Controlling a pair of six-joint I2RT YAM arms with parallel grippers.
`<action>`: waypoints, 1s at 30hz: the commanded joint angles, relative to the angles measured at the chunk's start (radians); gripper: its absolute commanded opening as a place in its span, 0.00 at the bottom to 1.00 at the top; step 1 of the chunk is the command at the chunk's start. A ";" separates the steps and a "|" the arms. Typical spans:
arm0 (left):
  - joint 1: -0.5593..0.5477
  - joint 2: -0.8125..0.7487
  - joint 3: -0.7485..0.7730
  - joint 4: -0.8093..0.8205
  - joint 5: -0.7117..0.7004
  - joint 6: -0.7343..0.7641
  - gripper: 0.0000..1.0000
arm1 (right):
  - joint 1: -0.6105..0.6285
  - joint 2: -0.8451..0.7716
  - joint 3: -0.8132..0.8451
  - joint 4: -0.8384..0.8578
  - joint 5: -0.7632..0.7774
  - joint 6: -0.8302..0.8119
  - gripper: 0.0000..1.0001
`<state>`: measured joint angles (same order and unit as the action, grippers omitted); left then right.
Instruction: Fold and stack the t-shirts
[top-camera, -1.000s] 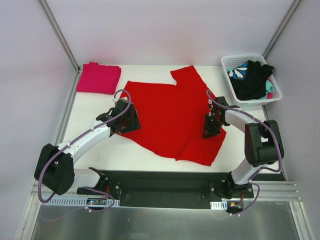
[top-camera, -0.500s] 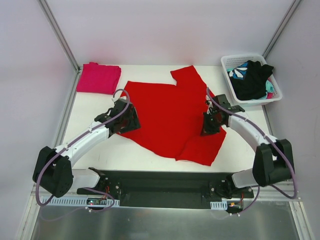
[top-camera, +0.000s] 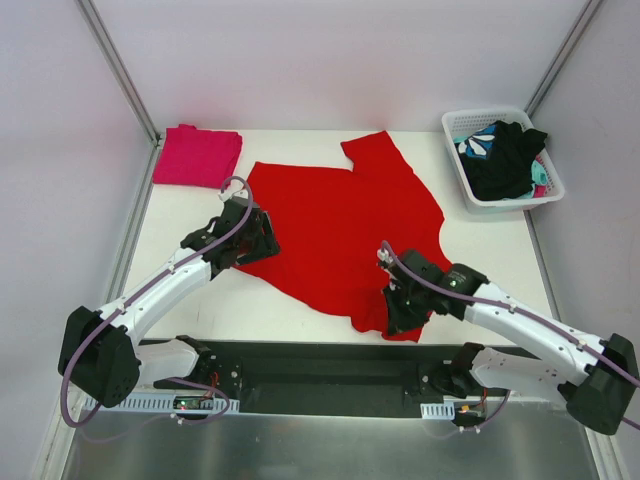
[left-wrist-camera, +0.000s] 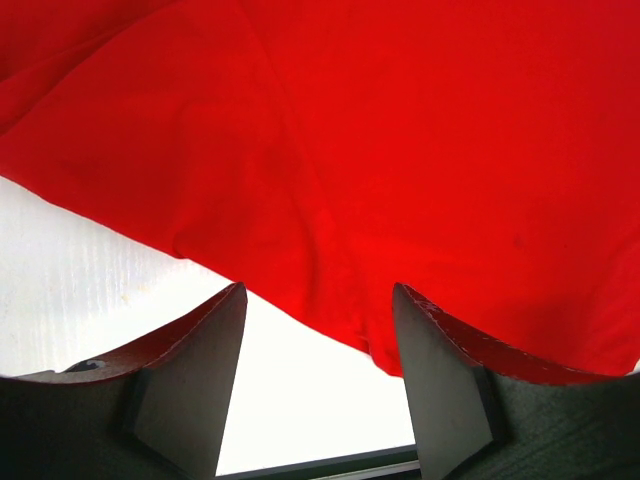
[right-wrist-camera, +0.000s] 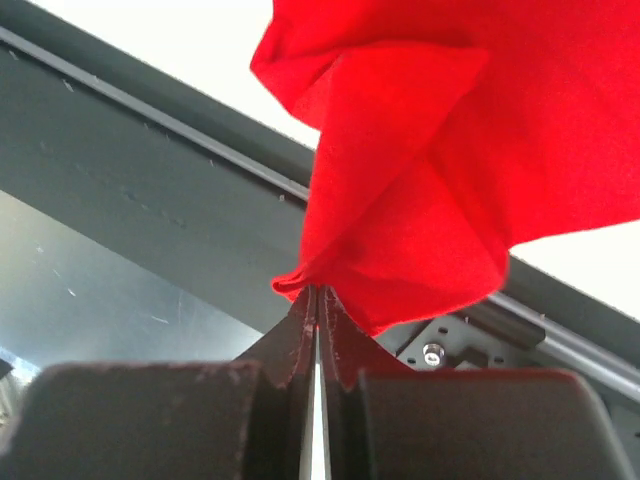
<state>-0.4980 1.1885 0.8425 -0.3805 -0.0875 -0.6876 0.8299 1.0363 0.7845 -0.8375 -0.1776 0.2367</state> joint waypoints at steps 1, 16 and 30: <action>-0.005 -0.030 0.026 -0.006 -0.006 0.022 0.60 | 0.156 -0.105 -0.031 -0.153 0.108 0.205 0.01; -0.005 -0.055 0.040 -0.020 -0.004 0.019 0.60 | 0.440 -0.099 -0.091 -0.207 0.130 0.389 0.43; -0.005 -0.040 0.058 -0.020 0.008 0.046 0.60 | 0.471 0.153 0.131 -0.115 0.447 0.340 0.41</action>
<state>-0.4976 1.1564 0.8539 -0.3992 -0.0868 -0.6819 1.3418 1.1839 0.8124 -0.9657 0.0834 0.5999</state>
